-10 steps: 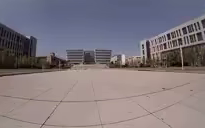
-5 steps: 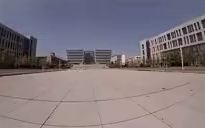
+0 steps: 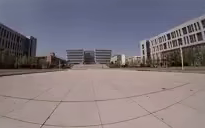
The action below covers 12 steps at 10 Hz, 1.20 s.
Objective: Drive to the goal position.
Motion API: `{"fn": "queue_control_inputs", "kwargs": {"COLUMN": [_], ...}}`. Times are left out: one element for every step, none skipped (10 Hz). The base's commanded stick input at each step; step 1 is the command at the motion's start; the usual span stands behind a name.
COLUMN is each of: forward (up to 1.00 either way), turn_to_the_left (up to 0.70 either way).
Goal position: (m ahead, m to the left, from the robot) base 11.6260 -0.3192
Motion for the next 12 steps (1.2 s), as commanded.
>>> {"fn": "queue_control_inputs", "kwargs": {"forward": [0.04,0.04,0.04,0.04,0.04,0.04,0.04,0.04,0.04,0.04,0.04,0.04], "turn_to_the_left": [0.0,0.0,0.0,0.0,0.0,0.0,0.0,0.0,0.0,0.0,0.0,0.0]}}
